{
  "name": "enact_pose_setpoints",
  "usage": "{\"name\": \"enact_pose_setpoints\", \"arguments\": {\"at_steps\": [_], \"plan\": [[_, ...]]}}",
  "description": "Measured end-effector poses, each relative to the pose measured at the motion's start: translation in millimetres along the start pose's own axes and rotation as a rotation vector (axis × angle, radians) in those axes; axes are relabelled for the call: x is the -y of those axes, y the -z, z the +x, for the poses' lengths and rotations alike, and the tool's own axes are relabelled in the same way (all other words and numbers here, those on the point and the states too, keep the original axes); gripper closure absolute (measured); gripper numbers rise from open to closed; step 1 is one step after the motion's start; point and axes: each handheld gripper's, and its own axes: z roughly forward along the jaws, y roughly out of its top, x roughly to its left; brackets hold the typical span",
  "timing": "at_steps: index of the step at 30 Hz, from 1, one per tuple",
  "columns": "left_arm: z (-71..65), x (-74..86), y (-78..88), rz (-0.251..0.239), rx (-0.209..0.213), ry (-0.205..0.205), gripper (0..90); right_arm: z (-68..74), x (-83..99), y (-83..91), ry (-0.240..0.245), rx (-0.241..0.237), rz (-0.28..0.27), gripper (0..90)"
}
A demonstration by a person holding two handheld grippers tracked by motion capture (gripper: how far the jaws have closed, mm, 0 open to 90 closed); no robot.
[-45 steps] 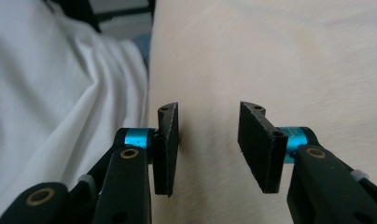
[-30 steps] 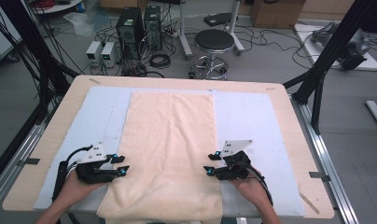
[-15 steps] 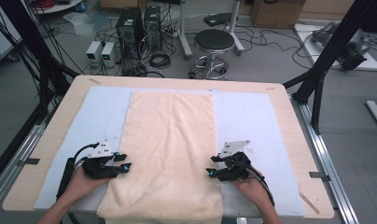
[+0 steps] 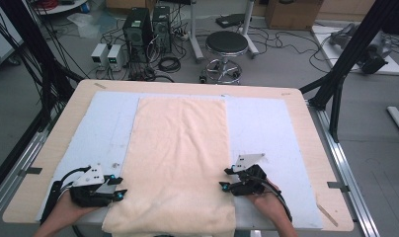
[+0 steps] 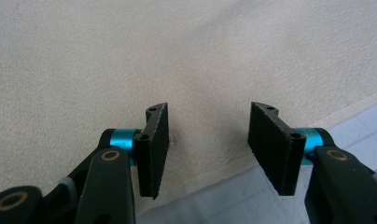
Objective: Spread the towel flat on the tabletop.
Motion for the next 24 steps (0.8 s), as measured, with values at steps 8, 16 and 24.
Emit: {"name": "enact_pose_setpoints", "arguments": {"at_steps": [8,16,24], "plan": [[-3.7,-12.3,0.4,-0.077,0.068,-0.001,48.1,5.2,-2.7,1.1,0.032,-0.030,-0.023,46.4],[-12.6,-10.3,-15.7,0.025,0.082,-0.064,47.3,8.7,-1.6,-1.8,0.047,-0.052,-0.001,45.5],[-0.1,-18.1,-10.6,-0.077,0.060,0.011,42.5,0.1,0.4,11.9,-0.026,-0.024,-0.118,38.0]]}}
